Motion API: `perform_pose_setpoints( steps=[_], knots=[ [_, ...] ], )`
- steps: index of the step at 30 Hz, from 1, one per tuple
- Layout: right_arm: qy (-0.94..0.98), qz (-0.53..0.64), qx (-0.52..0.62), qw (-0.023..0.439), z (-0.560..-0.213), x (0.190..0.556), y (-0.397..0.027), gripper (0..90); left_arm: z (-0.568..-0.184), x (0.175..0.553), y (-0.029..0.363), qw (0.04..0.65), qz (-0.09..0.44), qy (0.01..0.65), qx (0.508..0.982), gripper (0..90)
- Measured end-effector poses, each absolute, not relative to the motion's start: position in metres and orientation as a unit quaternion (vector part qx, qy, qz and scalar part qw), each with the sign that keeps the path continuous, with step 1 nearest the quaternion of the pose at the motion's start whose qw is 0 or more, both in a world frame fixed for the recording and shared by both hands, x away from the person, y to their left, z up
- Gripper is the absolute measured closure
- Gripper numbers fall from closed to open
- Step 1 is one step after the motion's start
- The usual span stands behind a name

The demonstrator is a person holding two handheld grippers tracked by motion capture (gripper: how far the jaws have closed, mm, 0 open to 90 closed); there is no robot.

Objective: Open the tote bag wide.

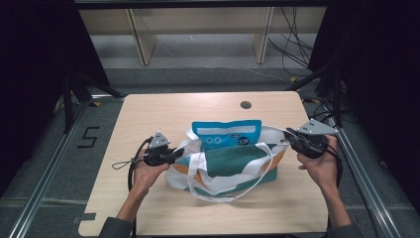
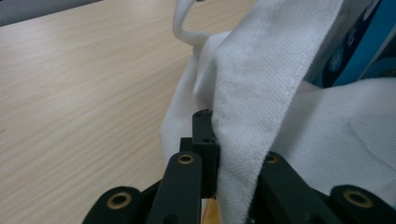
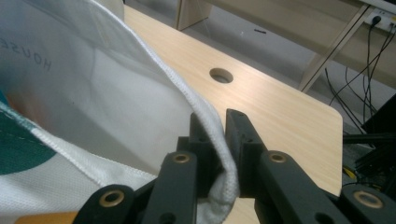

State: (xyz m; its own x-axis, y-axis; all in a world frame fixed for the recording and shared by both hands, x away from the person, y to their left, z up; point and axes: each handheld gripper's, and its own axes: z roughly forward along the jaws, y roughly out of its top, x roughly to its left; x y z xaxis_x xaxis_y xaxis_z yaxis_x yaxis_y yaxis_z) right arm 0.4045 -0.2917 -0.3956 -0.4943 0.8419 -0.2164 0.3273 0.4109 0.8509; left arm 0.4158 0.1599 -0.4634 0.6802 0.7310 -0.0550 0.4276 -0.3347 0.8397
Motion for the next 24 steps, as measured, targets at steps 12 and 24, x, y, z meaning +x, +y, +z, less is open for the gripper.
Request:
perform_pose_setpoints(
  steps=[12,24],
  knots=[
    [0.800,0.360,0.382,0.290,-0.429,0.404,-0.298,81.2,-0.486,0.415,0.155,0.419,0.165,0.348,0.822,84.9],
    [0.836,0.306,0.395,0.227,-0.487,0.411,-0.296,82.3,-0.518,0.418,0.151,0.412,0.124,0.369,0.824,85.1]
  ],
)
